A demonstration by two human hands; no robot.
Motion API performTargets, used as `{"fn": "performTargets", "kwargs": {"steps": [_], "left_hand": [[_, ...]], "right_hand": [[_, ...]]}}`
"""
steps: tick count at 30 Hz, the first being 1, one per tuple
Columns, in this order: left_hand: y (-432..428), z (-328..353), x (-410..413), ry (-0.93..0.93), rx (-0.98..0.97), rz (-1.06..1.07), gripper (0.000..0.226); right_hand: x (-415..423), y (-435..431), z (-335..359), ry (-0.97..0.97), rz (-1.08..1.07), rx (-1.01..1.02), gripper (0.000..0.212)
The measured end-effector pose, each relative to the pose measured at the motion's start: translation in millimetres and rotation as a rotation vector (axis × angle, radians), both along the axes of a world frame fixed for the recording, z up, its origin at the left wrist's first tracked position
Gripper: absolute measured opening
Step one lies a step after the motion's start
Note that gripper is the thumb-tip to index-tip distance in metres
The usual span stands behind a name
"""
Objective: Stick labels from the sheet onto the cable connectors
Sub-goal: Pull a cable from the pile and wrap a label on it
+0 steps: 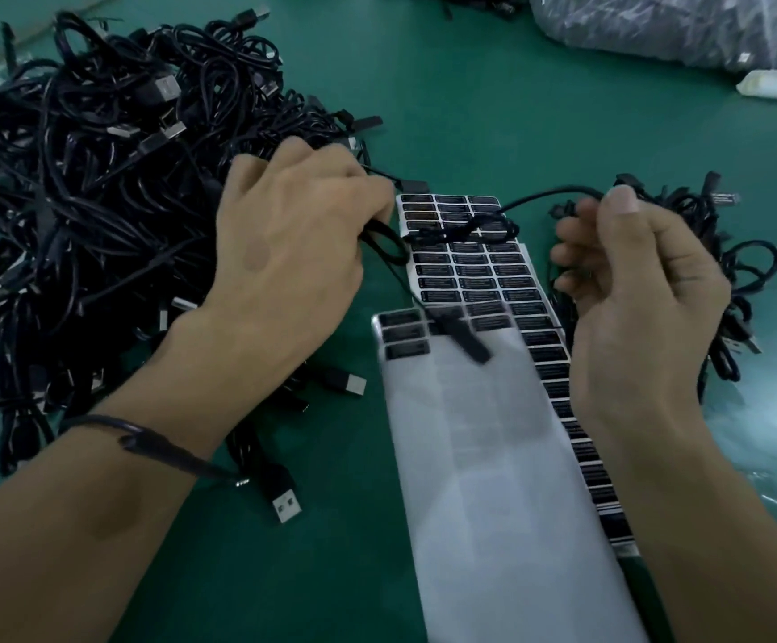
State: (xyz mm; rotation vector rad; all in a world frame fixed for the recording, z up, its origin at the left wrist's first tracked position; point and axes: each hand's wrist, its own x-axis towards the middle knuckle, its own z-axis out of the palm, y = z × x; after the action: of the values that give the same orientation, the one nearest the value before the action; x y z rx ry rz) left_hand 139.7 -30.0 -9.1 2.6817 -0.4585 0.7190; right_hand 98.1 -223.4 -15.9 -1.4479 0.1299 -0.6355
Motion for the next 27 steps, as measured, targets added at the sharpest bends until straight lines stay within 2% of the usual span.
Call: {"fn": "performTargets", "kwargs": {"steps": [6, 10, 13, 18, 20, 24, 27], "left_hand": [[4, 3, 0, -0.052, -0.041, 0.012, 0.028], [4, 5, 0, -0.047, -0.073, 0.044, 0.035], [5, 4, 0, 0.031, 0.007, 0.039, 0.043], [6, 0, 2, 0.101, 0.139, 0.087, 0.053], [6, 0, 1, 0.100, 0.140, 0.082, 0.049], [1, 4, 0, 0.063, 0.030, 0.040, 0.036], [-5, 5, -2, 0.102, 0.038, -0.034, 0.028]], "right_hand": [[-1, 0, -2, -0.039, 0.013, -0.071, 0.019], [1, -1, -8, 0.034, 0.047, -0.257, 0.018], [1, 2, -14, 0.070, 0.156, -0.474, 0.014], [-2, 5, -23, 0.222, 0.373, -1.000, 0.011], [-2, 6, -23, 0.248, 0.388, -1.150, 0.016], [-3, 4, -19, 0.300, 0.298, -1.233, 0.019], [-4, 1, -18, 0.351, 0.221, -1.236, 0.018]]}}
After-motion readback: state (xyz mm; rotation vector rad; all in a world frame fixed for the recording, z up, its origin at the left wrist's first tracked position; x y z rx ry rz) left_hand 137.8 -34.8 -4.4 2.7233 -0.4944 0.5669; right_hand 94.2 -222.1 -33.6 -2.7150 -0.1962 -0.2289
